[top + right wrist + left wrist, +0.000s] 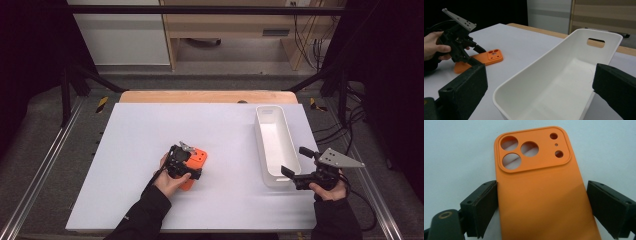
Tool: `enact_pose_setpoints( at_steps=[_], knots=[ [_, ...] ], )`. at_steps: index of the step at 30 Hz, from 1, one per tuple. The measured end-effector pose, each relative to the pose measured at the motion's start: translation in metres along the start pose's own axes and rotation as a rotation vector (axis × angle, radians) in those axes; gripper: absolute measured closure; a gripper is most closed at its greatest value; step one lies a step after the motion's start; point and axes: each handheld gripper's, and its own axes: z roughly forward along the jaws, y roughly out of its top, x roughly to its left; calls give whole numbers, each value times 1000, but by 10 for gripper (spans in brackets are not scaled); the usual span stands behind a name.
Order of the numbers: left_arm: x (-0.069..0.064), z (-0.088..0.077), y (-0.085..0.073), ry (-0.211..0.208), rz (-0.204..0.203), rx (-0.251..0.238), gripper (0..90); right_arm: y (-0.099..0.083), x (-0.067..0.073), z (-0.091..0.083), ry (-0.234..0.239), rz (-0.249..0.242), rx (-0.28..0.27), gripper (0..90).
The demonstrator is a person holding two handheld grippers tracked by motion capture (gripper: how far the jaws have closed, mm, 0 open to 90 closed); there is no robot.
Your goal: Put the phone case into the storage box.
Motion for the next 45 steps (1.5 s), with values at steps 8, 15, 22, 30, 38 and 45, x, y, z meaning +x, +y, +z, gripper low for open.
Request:
enact_pose_setpoints(
  at_steps=[8,15,22,30,38,45],
  knots=[
    [0,-3,0,-1,6,-6,117,0,0,0,-2,-1,1,4],
    [1,-6,2,-4,5,-14,120,0,0,0,-2,-2,0,4],
    [2,-15,5,-14,-2,-34,124,0,0,0,-2,-1,-1,4],
    [2,-25,8,-23,0,-61,128,0,0,0,-2,-3,-1,4],
    [1,-37,10,-44,16,-89,129,1,0,-1,1,-3,-1,5],
    [-1,-45,11,-65,47,-110,129,1,0,-1,2,-6,-1,4]
  ],
)
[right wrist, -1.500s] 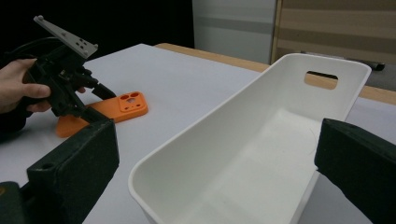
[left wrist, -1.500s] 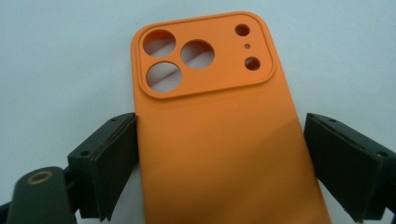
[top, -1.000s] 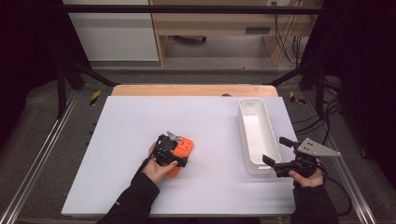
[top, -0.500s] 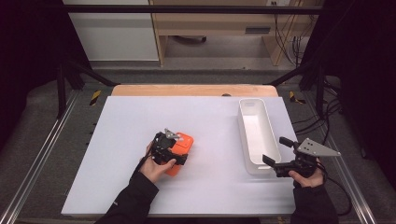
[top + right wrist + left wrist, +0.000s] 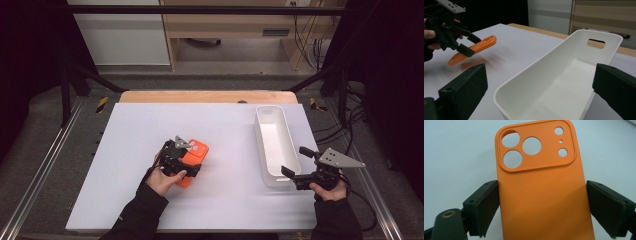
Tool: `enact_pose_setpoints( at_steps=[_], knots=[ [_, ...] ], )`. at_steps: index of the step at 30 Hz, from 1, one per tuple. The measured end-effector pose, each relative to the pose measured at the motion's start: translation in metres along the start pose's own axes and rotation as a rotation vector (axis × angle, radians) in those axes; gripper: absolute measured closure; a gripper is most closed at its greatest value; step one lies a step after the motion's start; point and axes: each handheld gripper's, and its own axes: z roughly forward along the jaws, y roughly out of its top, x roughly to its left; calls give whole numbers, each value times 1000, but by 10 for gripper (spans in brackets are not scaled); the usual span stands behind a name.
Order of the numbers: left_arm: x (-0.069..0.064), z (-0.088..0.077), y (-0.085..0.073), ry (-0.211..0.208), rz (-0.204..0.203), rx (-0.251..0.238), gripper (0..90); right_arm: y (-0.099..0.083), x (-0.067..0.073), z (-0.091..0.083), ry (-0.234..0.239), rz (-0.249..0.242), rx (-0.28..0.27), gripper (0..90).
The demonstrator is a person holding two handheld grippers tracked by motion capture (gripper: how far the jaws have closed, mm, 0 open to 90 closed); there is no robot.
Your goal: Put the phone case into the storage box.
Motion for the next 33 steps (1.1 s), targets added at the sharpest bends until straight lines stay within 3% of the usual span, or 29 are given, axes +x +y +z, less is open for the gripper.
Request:
enact_pose_setpoints(
  at_steps=[15,33],
  knots=[
    [-10,-17,6,-73,72,-58,129,1,1,0,5,-10,3,4],
    [-27,-28,7,-119,172,-82,131,4,9,5,16,-59,26,4]
  ],
)
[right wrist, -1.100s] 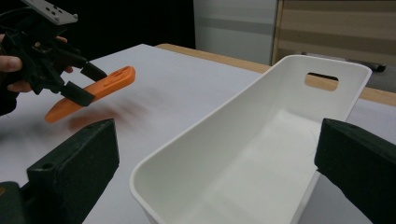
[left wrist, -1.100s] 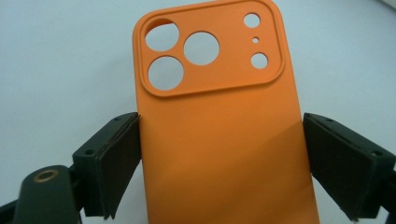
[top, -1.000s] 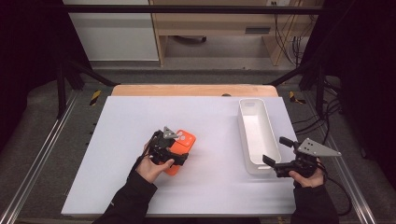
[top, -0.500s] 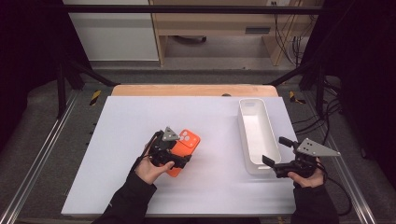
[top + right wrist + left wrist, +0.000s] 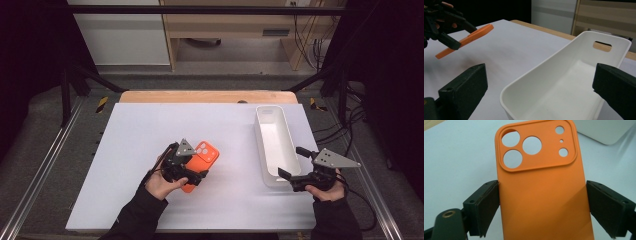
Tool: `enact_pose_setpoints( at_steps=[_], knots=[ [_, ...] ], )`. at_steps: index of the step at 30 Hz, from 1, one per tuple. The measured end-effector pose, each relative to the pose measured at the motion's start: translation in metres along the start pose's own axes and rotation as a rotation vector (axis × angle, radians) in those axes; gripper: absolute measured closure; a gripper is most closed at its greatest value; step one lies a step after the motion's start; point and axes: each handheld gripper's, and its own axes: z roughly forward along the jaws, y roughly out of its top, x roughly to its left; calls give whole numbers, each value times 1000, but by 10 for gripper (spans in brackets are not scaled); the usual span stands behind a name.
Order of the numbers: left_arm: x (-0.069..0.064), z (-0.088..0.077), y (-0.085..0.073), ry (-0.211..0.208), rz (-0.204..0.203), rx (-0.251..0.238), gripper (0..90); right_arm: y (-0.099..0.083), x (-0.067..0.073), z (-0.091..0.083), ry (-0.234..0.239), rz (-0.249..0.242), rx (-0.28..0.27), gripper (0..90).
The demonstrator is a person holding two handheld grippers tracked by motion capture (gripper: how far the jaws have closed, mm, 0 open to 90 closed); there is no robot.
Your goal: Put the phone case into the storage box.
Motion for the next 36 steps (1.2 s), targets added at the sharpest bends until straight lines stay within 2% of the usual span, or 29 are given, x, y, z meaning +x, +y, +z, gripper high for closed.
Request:
enact_pose_setpoints(
  at_steps=[19,28,36],
  knots=[
    [-23,-3,6,-31,126,-9,132,5,12,8,34,-51,23,4],
    [-33,-1,7,-51,206,3,132,6,17,12,54,-72,40,4],
    [-38,0,7,-69,257,-1,132,8,22,16,71,-89,51,5]
  ],
)
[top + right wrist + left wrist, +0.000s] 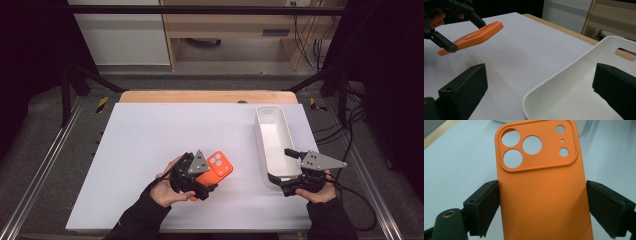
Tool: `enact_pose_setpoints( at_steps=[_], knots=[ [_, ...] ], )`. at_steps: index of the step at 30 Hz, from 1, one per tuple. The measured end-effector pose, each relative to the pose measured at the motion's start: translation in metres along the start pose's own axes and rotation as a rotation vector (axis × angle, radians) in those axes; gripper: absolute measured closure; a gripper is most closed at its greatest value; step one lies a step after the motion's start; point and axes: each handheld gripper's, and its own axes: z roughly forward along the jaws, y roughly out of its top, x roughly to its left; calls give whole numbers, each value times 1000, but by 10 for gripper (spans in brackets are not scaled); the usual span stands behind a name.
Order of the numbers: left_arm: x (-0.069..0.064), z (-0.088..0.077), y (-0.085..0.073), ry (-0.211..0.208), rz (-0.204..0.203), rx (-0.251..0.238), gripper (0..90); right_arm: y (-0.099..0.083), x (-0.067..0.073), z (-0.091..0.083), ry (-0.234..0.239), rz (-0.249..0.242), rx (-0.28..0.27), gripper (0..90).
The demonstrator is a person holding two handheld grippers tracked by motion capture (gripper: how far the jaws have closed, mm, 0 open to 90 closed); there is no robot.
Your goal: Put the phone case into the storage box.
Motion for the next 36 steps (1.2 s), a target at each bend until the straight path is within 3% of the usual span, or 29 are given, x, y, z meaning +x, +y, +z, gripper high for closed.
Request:
enact_pose_setpoints(
  at_steps=[2,8,20,30,36],
  knots=[
    [-1,2,-1,-4,25,12,132,1,2,2,10,-17,12,5],
    [-3,4,0,-9,50,19,133,5,6,6,30,-39,24,6],
    [-4,0,-4,-6,86,28,133,14,19,18,83,-114,74,9],
    [-3,-3,-6,-33,112,25,133,22,34,34,145,-186,122,13],
    [-4,-7,-3,-43,161,14,133,27,40,39,169,-218,148,17]
  ],
)
